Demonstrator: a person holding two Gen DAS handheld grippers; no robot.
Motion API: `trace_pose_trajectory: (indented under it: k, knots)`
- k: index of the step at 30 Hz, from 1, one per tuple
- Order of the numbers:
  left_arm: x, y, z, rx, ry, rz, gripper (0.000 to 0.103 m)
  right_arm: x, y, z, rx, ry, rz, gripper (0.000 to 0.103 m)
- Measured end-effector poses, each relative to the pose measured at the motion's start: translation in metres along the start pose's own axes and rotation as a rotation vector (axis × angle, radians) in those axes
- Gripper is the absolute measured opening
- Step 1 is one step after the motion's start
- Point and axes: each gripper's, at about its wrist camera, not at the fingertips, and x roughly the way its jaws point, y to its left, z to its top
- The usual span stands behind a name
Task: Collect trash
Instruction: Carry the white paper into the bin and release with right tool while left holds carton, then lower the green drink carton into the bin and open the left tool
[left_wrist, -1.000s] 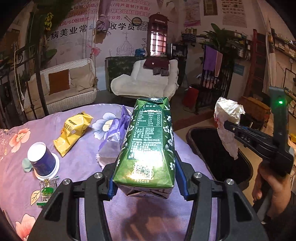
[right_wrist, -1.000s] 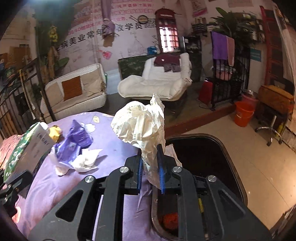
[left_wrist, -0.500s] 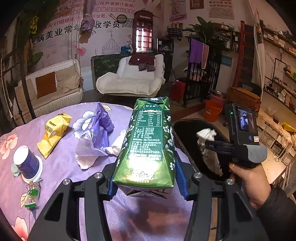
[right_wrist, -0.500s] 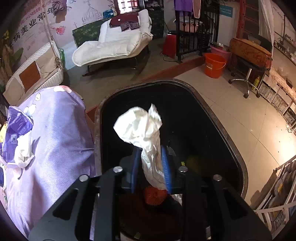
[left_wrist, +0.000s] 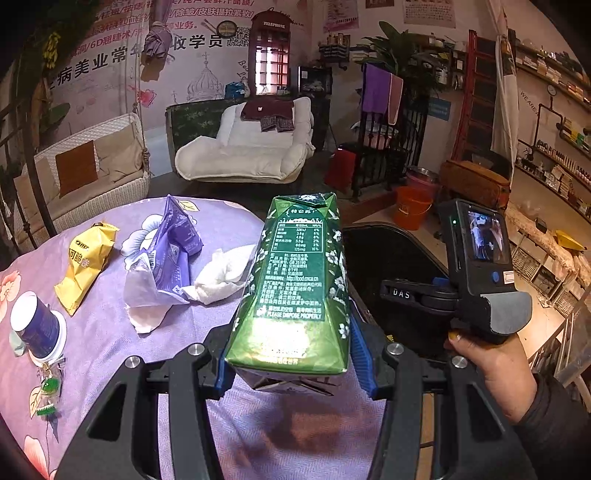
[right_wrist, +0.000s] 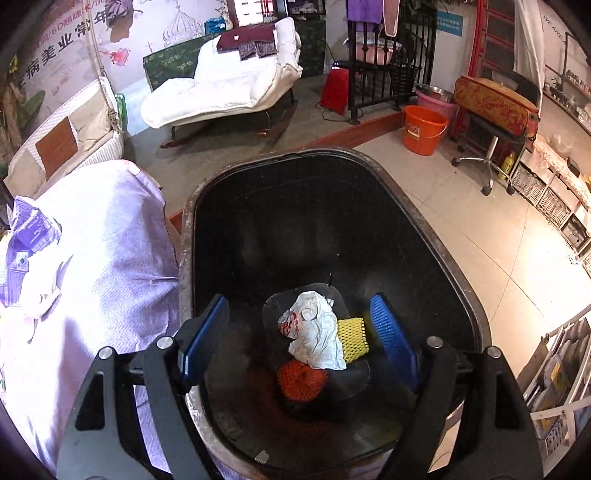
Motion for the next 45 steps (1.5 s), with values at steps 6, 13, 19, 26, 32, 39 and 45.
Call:
trace_pose_trajectory:
  k: [6, 13, 19, 26, 32, 39, 45]
  knots:
    - [0.014, -0.009, 0.008, 0.019, 0.022, -0.046, 0.051, -0.017, -0.003, -0.007, 0.020, -0.053, 0.029, 0.085]
    - [0.038, -0.025, 0.015, 0.033, 0.064, -0.109, 0.051, -0.039, -0.014, -0.012, 0.051, -0.121, 0.032, 0.087]
    - [0.064, -0.038, 0.025, 0.041, 0.110, -0.162, 0.051, -0.060, -0.029, -0.019, 0.092, -0.190, 0.015, 0.089]
    - [0.097, -0.056, 0.031, 0.035, 0.186, -0.221, 0.051, -0.071, -0.049, -0.019, 0.171, -0.227, -0.003, 0.090]
    - [0.118, -0.066, 0.032, 0.034, 0.231, -0.232, 0.051, -0.075, -0.067, -0.019, 0.235, -0.253, -0.063, 0.090]
    - [0.133, -0.073, 0.032, 0.044, 0.281, -0.230, 0.051, -0.078, -0.092, -0.021, 0.351, -0.295, -0.130, 0.093]
    - [0.145, -0.087, 0.030, 0.073, 0.325, -0.235, 0.053, -0.083, -0.101, -0.021, 0.384, -0.328, -0.120, 0.094]
